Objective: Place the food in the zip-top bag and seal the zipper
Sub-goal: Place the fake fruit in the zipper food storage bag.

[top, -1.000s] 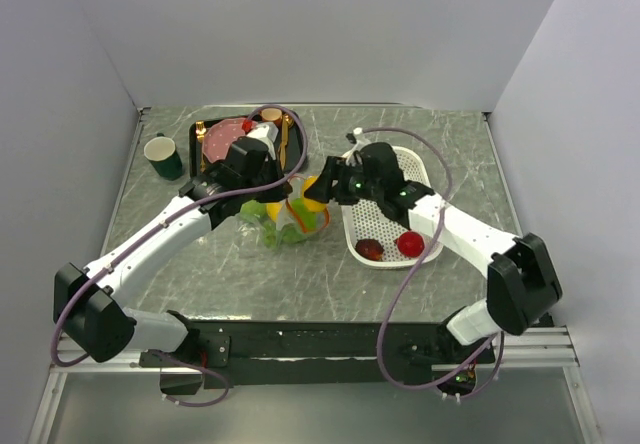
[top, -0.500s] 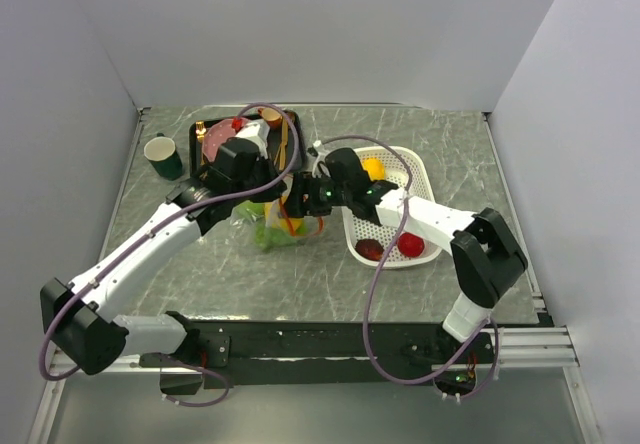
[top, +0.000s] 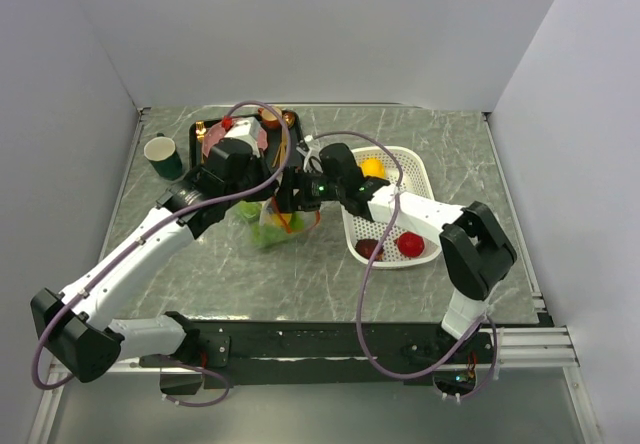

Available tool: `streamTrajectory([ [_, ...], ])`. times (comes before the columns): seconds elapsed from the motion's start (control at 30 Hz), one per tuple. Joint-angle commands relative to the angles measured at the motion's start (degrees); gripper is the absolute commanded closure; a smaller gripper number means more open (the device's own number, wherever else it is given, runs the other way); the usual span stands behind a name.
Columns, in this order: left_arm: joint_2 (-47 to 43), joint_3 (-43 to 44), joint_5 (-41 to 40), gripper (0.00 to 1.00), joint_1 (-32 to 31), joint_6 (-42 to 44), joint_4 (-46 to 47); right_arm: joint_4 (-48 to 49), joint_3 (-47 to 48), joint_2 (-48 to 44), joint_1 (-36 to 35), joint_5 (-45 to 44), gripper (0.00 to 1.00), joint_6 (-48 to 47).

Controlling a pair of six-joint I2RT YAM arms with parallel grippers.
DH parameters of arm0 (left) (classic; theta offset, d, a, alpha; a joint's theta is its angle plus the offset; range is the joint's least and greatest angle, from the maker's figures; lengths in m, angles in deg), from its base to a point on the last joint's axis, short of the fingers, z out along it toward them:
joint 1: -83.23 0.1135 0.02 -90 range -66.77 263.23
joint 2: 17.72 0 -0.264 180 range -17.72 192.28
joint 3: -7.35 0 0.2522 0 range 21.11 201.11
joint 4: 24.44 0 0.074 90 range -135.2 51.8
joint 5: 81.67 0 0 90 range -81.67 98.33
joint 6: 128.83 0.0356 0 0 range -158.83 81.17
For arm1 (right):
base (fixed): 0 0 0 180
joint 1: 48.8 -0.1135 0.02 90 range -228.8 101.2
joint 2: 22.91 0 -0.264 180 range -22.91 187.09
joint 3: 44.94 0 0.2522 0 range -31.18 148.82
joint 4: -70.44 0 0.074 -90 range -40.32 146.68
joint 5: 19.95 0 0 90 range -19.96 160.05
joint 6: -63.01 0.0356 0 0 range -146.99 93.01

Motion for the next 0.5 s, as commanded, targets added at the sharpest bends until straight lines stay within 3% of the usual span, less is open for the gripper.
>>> streamTrajectory([
  [0.0,-2.7,3.5,-2.9,0.99,0.1,-0.5,1.8,3.5,3.8,-0.3,-0.8,0.5,0.12,0.4],
  [0.03,-2.7,3.8,-3.5,0.99,0.1,-0.8,1.1,3.0,3.5,-0.6,-0.8,-0.9,0.05,0.2],
  [0.13,-3.2,3.4,-4.6,0.99,0.1,-1.1,1.0,1.5,2.8,-1.9,-0.9,-2.7,0.01,-1.1],
  [0.3,-3.4,3.3,-7.6,0.99,0.1,-2.0,0.5,2.1,-0.9,-5.4,-0.7,-6.3,0.02,-1.6],
  [0.43,-3.4,3.1,-8.3,0.99,0.1,-1.9,0.7,2.1,-1.6,-6.2,-0.6,-5.7,0.48,-1.5],
  [0.47,-3.4,3.0,-8.2,0.99,0.1,-1.9,0.8,2.6,-1.9,-6.7,-0.6,-5.6,0.54,-1.2],
])
